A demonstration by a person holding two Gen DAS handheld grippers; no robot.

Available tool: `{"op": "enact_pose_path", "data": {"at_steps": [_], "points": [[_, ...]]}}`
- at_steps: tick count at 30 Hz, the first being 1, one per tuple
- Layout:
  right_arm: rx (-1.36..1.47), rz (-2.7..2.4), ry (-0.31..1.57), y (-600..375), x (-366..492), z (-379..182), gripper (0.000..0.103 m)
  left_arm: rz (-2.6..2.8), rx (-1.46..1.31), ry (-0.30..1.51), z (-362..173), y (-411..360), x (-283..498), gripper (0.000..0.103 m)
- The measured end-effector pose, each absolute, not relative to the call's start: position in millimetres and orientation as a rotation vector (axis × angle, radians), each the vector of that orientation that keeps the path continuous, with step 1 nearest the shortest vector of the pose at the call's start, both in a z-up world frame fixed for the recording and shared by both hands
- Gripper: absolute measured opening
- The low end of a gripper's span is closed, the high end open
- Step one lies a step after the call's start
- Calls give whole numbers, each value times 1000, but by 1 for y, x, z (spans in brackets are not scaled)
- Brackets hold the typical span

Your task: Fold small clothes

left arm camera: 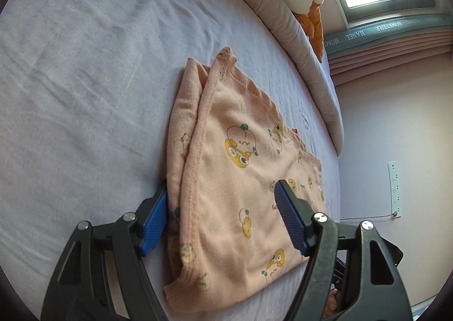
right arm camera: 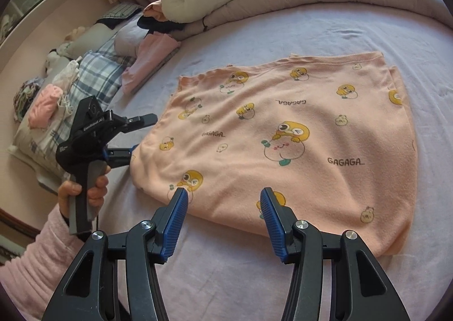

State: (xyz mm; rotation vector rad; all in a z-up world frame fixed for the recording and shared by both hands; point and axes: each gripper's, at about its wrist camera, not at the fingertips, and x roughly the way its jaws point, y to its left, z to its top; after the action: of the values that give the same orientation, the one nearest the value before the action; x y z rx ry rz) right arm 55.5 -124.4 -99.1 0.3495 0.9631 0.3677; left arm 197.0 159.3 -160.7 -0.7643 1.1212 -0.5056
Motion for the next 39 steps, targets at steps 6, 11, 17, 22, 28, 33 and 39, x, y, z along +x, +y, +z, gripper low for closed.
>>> {"op": "enact_pose_path", "data": {"at_steps": [6,11,17,22,28,33,39], "points": [[342,370,950,-120,76,-98,53,-533,-770,1123,-161,154,223,71],[340,299,956,-118,110,-103,53,-520,-664,1127,-158,139,236,51],[375,237,989,-116,159,-115,29,-485,-578,1154,-165,140,238,12],[337,226,1009,-106,184,-122,12,-473,-517,1158,-164,137,238,11],[321,214,1069,-107,191,-124,8,-454,-500,1174,-163,134,242,11],[305,321,1075,-99,148,-109,9,-446,-487,1171,-162,133,240,11],[214,381,1120,-75,79,-125,9,-436,-494,1174,-159,131,241,11]]}}
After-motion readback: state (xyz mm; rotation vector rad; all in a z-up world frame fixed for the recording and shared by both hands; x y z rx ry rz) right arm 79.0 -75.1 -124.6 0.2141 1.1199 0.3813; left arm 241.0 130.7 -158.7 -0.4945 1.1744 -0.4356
